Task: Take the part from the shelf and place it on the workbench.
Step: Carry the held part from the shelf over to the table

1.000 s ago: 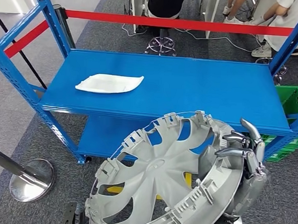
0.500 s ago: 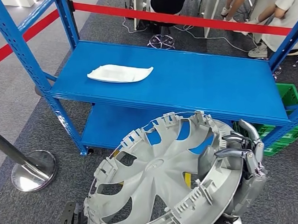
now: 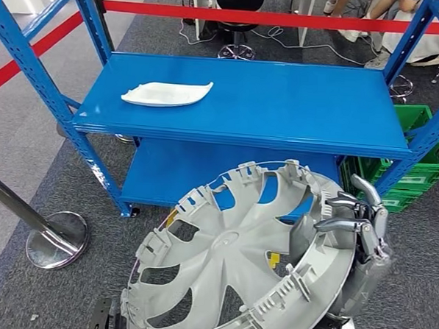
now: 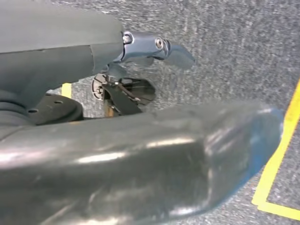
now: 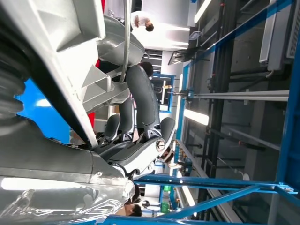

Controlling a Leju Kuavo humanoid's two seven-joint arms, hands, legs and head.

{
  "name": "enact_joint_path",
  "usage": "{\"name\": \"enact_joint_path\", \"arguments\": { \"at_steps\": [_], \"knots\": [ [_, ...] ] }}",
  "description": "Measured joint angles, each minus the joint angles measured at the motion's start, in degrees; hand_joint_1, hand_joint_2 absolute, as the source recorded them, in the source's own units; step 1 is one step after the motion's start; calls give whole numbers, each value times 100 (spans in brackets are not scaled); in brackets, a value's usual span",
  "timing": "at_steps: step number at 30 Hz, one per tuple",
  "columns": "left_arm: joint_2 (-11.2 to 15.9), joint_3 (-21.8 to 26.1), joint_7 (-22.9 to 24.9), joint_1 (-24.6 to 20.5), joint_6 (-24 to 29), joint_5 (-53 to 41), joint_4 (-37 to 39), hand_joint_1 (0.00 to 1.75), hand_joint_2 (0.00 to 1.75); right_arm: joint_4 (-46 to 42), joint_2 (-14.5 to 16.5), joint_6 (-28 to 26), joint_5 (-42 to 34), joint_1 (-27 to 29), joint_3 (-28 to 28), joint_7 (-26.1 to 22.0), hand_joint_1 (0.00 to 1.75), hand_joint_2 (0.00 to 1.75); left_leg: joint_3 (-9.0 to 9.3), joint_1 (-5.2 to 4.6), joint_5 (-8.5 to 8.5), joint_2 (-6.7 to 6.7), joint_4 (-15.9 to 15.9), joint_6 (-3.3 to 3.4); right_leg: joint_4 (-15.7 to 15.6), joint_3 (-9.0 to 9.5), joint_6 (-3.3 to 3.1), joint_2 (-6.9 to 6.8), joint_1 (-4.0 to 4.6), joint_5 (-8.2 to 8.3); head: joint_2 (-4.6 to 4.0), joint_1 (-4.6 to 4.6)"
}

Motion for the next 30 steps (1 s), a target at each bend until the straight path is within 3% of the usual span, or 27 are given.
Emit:
{"name": "enact_joint_path", "arguments": {
  "at_steps": [2, 3, 4, 6, 7, 8, 9, 11, 12, 13, 14, 16, 18, 19, 22, 24, 26, 27, 28, 29, 30],
  "knots": [
    [7, -11, 8, -17, 2, -33, 0, 0, 175, -5, 2, -22, 2, 1, 0, -32, 175, 175, 547, -13, 106, -4, -776, 45, 5, -99, 46, 1, 13, 99, 0, 2],
    [8, -18, 14, -25, 2, -48, 0, 0, 175, -10, 3, -34, -1, 2, 0, -51, 175, 175, 705, -23, 93, -7, -1041, 69, 3, -127, 78, -2, 18, 150, 1, 5],
    [10, -25, 20, -29, 3, -68, 0, 0, 175, -16, 4, -40, -20, 4, 0, -75, 175, 175, 764, -37, 68, -11, -1177, 98, -8, -144, 113, -6, 18, 201, 1, 4],
    [14, -40, 28, -18, 4, -122, 0, 0, 175, -35, 3, -30, -100, 9, 0, -129, 175, 175, 715, -47, 133, -6, -1218, 179, -48, -157, 186, -10, 4, 292, 1, 0],
    [16, -51, 31, -13, 4, -148, 0, 0, 175, -48, 2, -14, -154, 13, 0, -157, 175, 175, 684, -43, 185, 2, -1225, 227, -17, -186, 221, -10, -2, 237, 1, 0],
    [17, -61, 33, -10, 4, -165, 0, 0, 175, -59, 1, 1, -197, 17, 0, -178, 175, 175, 651, -34, 236, 11, -1236, 269, 70, -228, 250, -10, -5, 120, 1, 6],
    [19, -72, 33, -10, 4, -173, 0, 0, 175, -67, -1, 14, -231, 19, 0, -195, 175, 175, 600, -23, 293, 19, -1243, 301, 331, -318, 279, -11, -10, -123, 1, 11],
    [26, -81, 33, -9, 4, -176, 0, 0, 175, -69, -2, 24, -265, 21, 0, -209, 175, 175, 472, -25, 400, 24, -1239, 326, 1114, -527, 323, -13, -15, -659, 1, 22],
    [29, -85, 33, -8, 4, -177, 0, 0, 175, -70, -3, 25, -274, 22, 0, -212, 175, 175, 398, -26, 460, 26, -1236, 326, 1478, -591, 339, -13, -17, -835, 1, 23],
    [33, -87, 33, -7, 4, -178, 0, 0, 175, -70, -3, 25, -280, 24, 0, -213, 175, 175, 330, -26, 513, 28, -1234, 319, 1618, -550, 342, -13, -16, -855, 1, 23],
    [36, -90, 33, -7, 4, -178, 0, 0, 175, -71, -3, 26, -288, 26, 0, -213, 175, 175, 267, -25, 562, 29, -1232, 309, 1528, -398, 338, -13, -16, -773, 1, 23],
    [34, -102, 32, -7, 2, -181, 0, 0, 175, -82, -3, 37, -303, 32, 0, -213, 175, 175, 164, -23, 647, 24, -1228, 274, 778, 184, 312, -14, -15, -557, 0, 23],
    [29, -119, 26, -8, -6, -197, 0, 0, 175, -110, -3, 49, -307, 53, -1, -222, 175, 175, 100, -32, 725, 20, -1221, 217, 25, 685, 258, -5, 2, -517, 0, 16],
    [27, -125, 24, -9, -11, -207, 0, 0, 175, -129, -5, 50, -301, 69, -3, -234, 175, 175, 82, -33, 764, 19, -1221, 184, -150, 784, 230, 2, 14, -540, 1, 19],
    [17, -130, 22, -4, -15, -226, 0, 0, 175, -200, -11, 37, -255, 141, -7, -274, 175, 175, 39, -21, 800, 17, -1226, 81, -198, 735, 115, 7, 17, -456, 1, 26],
    [14, -131, 20, 0, -20, -229, 0, 0, 175, -248, -12, 32, -222, 176, -8, -280, 175, 175, -102, -16, 470, 13, -890, 22, -223, 664, 20, -3, -5, -370, 1, 2],
    [13, -132, 18, -2, -61, -232, 0, 0, 175, -280, -14, 33, -188, 195, -9, -290, 175, 175, -362, -10, -35, 13, -121, -14, -223, 568, -24, -6, -6, -299, 1, -17],
    [14, -132, 18, -2, -98, -232, 0, 0, 175, -291, -15, 32, -168, 204, -9, -301, 175, 175, -463, -8, -183, 13, 231, -24, -222, 518, -27, -7, -5, -263, 1, -17],
    [16, -132, 18, -2, -134, -232, 0, 0, 175, -301, -16, 30, -147, 212, -10, -314, 175, 175, -487, -8, -215, 13, 420, -28, -222, 471, -22, -6, -5, -229, 1, -17],
    [19, -132, 17, -3, -163, -231, 0, 0, 175, -313, -16, 28, -130, 220, -11, -325, 175, 175, -403, -7, -138, 13, 388, -26, -221, 430, -12, -5, -6, -196, 1, -18],
    [20, -132, 14, -6, -181, -233, 0, 0, 175, -329, -17, 26, -117, 228, -13, -333, 175, 175, -202, -7, 10, 13, 128, -19, -220, 398, 2, -1, -7, -168, 1, -17]
  ]
}}
